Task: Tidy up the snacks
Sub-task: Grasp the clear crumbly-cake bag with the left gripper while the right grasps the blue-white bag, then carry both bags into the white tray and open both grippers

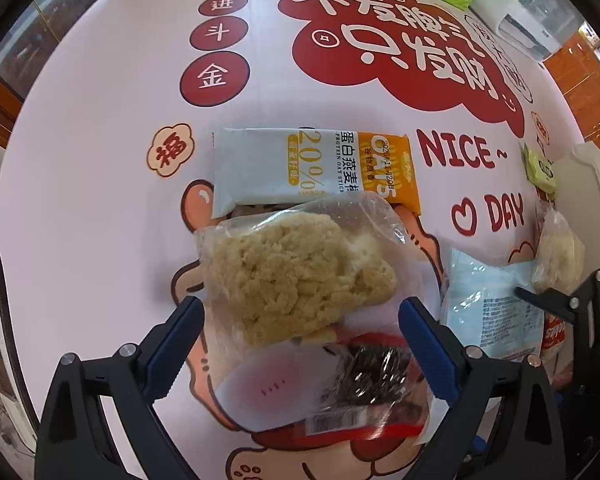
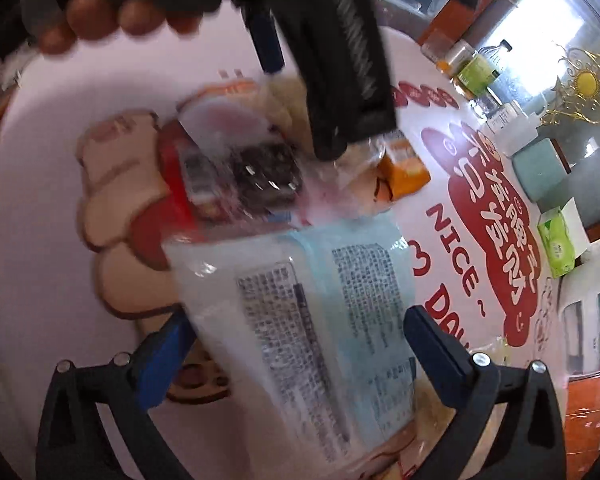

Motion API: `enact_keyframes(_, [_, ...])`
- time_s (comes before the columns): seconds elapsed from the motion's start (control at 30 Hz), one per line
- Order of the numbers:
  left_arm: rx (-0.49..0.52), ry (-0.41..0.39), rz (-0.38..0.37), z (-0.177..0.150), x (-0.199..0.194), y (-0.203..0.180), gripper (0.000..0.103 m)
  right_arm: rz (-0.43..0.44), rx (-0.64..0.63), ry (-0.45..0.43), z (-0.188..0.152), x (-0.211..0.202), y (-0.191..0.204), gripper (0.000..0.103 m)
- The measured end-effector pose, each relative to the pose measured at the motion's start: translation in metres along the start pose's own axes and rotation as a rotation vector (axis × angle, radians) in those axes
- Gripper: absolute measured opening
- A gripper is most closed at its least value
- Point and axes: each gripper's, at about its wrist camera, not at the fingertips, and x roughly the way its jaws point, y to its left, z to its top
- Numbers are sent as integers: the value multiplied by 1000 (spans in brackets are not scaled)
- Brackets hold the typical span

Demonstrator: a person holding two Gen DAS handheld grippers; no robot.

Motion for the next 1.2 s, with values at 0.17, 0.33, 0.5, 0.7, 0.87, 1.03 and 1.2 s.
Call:
enact_keyframes(0.17, [-5, 4, -4, 12, 8, 0, 97, 72, 88, 39, 9, 13, -18, 103])
enact_keyframes(0.33, [-12, 1, -34, 20, 15, 1, 97, 104, 113, 39, 11, 19, -22, 103])
enact_keyframes(0.5, [43, -67, -18, 24, 7, -4, 56, 106, 135, 79, 19, 24, -27, 101])
enact_keyframes(0.7, [59, -123, -49, 20, -7, -7, 35, 27, 45, 45, 26, 11, -7, 63])
enact_keyframes(0.87, [63, -175, -38, 9, -25, -5, 20, -8, 126, 13, 28, -1, -10, 37])
enact_keyframes(1.03, [81, -242, -29, -11, -59, 0, 11, 38, 315, -68, 20, -32, -33, 31])
enact_keyframes(1.2, [109, -316, -28, -28, -96, -11, 10, 52, 454, -151, 14, -65, -41, 30])
